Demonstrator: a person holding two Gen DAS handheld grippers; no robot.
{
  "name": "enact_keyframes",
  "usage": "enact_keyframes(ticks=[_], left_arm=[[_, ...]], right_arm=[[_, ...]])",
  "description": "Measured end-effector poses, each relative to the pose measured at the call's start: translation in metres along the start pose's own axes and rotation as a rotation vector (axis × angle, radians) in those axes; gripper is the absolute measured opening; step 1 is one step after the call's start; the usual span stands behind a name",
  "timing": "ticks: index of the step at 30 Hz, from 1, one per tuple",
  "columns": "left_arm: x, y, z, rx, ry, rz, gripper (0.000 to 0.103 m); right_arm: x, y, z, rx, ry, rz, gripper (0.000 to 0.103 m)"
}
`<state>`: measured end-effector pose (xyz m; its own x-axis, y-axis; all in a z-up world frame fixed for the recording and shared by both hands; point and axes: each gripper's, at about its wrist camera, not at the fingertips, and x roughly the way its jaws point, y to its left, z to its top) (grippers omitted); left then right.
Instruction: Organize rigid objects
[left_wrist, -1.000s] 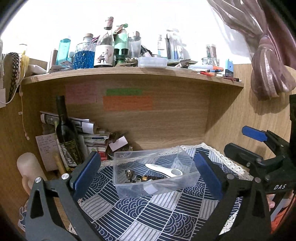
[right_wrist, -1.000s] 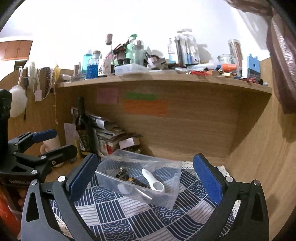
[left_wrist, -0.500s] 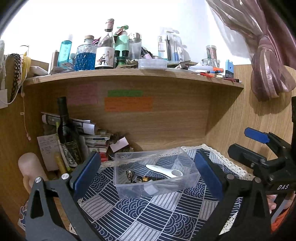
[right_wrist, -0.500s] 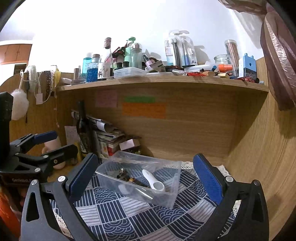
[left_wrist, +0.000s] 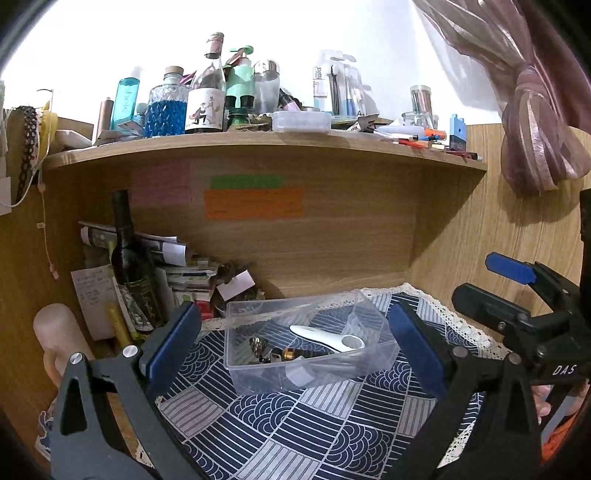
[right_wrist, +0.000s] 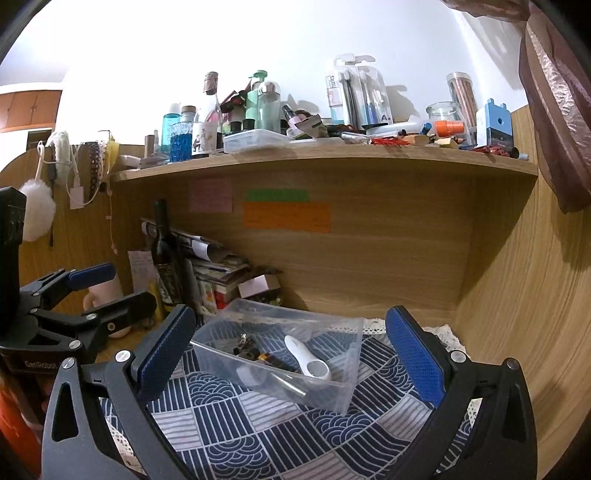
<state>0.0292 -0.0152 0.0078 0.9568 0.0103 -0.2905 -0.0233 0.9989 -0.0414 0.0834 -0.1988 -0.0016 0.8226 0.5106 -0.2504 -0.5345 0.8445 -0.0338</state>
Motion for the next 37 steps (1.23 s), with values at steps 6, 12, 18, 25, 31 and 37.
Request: enact_keyframes(ticks=[6, 12, 18, 25, 31, 37], left_arm=[[0.0002, -0.0012, 0.0009, 0.009, -0.004, 0.0, 0.103], [0.0009, -0.0026, 0.0009, 0.011, -0.004, -0.007, 0.103], [0.0003, -0.0021, 0.001, 0.005, -0.008, -0.017, 0.103], [0.0009, -0.0042, -0.0001, 0.025, -0.002, -0.031, 0.103], [0.0007, -0.0039, 0.0001, 0.019, -0.002, -0.048, 0.103], [0.0027, -0.0027, 0.0001, 0.012, 0.001, -0.065, 0.103]], right_arm=[[0.0005, -0.0001, 0.0002, 0.0, 0.001, 0.002, 0.103], [0.0017, 0.0015, 0.0002, 0.005, 0.003, -0.001, 0.103], [0.0028, 0.0017, -0.0006, 0.011, 0.007, -0.002, 0.103], [0.0046, 0.0033, -0.0026, 0.013, 0.016, -0.011, 0.103], [0.0052, 0.0015, -0.0023, 0.014, 0.018, -0.011, 0.103], [0.0056, 0.001, -0.002, 0.013, 0.019, -0.012, 0.103]])
